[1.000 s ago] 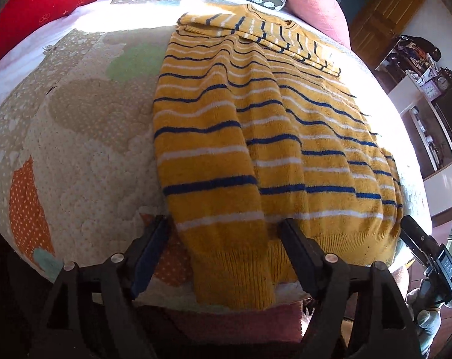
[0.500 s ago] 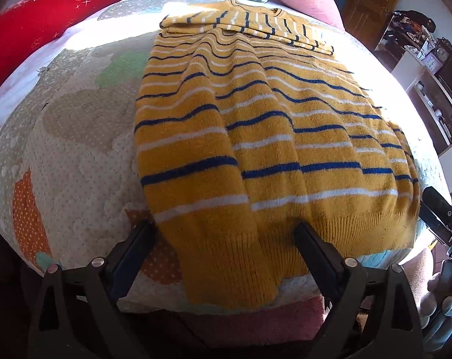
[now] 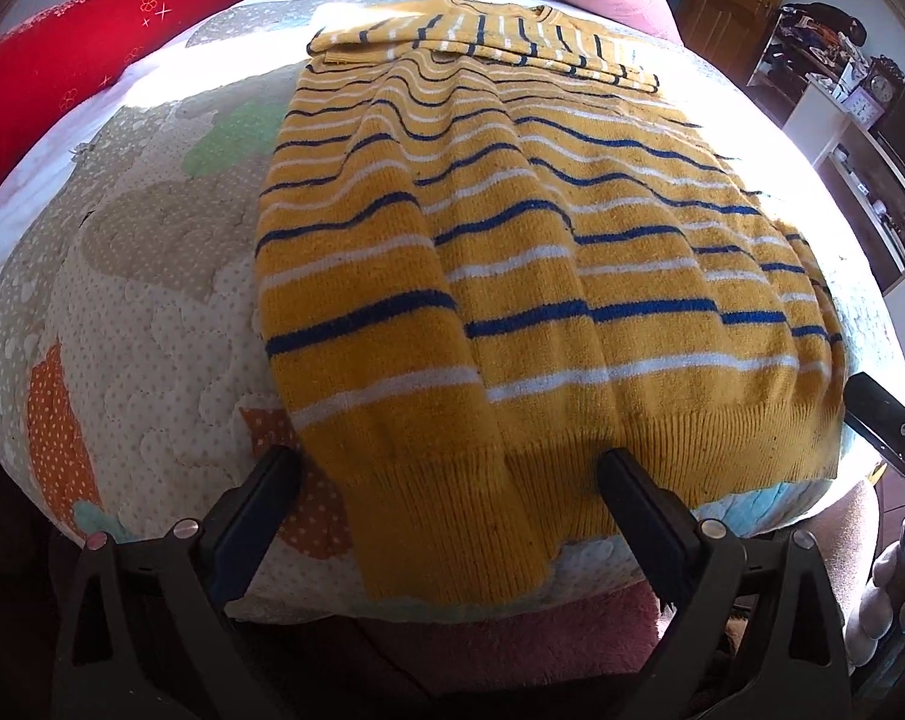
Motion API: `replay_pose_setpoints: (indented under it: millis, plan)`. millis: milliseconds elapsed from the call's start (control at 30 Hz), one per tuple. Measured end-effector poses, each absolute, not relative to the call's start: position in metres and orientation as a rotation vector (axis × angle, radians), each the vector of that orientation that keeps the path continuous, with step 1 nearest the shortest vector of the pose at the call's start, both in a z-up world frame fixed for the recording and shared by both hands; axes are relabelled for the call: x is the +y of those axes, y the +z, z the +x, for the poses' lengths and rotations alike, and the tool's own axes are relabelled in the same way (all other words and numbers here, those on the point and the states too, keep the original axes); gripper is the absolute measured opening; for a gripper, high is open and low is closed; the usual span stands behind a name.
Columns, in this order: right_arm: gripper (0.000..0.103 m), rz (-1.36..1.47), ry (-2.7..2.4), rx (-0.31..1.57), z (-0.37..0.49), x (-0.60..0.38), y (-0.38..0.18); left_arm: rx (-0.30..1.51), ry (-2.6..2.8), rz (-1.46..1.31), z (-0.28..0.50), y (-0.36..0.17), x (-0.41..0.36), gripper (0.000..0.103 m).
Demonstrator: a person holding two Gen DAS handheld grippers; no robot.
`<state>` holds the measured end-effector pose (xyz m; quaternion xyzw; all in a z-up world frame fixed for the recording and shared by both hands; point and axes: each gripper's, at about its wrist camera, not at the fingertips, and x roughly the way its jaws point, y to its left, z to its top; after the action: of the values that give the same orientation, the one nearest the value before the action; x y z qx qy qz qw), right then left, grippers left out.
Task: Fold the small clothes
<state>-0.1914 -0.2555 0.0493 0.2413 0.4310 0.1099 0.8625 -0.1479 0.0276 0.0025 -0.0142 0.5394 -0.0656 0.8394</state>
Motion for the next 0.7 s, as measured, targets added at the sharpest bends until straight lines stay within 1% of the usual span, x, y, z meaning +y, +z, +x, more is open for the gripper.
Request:
replay_pose_setpoints:
  millis: [67,133,200,267,367,400,433,500,567,600,633,667,700]
  plan:
    - [0.084,0.506,0.233,0.907,-0.192,-0.255,0.049,1.129,-0.131,-0.014,-0.153,0.006,0.026,0.082]
    - [0.078,0.512,0.24,0.913,-0.192,-0.254,0.049,1.115,-0.142,-0.01,-0.156,0.012,0.027,0.05]
    - [0.074,0.522,0.247,0.921,-0.191,-0.255,0.048,1.125,-0.181,-0.063,-0.155,0.016,0.033,0.038]
    - [0.071,0.535,0.253,0.925,-0.191,-0.256,0.048,1.142,-0.211,-0.131,-0.151,0.015,0.042,0.038]
    - [0.071,0.557,0.265,0.926,-0.192,-0.258,0.046,1.155,-0.265,-0.245,-0.146,0.013,0.056,0.039]
    - [0.071,0.565,0.272,0.927,-0.192,-0.258,0.046,1.16,-0.288,-0.287,-0.144,0.012,0.06,0.048]
    - [0.071,0.572,0.279,0.927,-0.192,-0.259,0.045,1.163,-0.318,-0.333,-0.141,0.011,0.063,0.059]
    - [0.071,0.596,0.297,0.928,-0.192,-0.26,0.044,1.166,-0.367,-0.429,-0.138,0.008,0.069,0.071]
    - [0.071,0.631,0.317,0.931,-0.192,-0.261,0.042,1.177,-0.382,-0.471,-0.135,0.005,0.071,0.072]
    - [0.069,0.64,0.321,0.932,-0.191,-0.262,0.041,1.182,-0.386,-0.466,-0.135,0.006,0.071,0.066]
    - [0.067,0.642,0.324,0.932,-0.19,-0.262,0.041,1.183,-0.38,-0.454,-0.135,0.007,0.072,0.035]
    - [0.059,0.641,0.322,0.933,-0.189,-0.262,0.04,1.196,-0.37,-0.441,-0.134,0.006,0.073,0.014]
    - [0.046,0.637,0.313,0.937,-0.189,-0.263,0.038,1.21,-0.37,-0.461,-0.133,0.003,0.078,0.012]
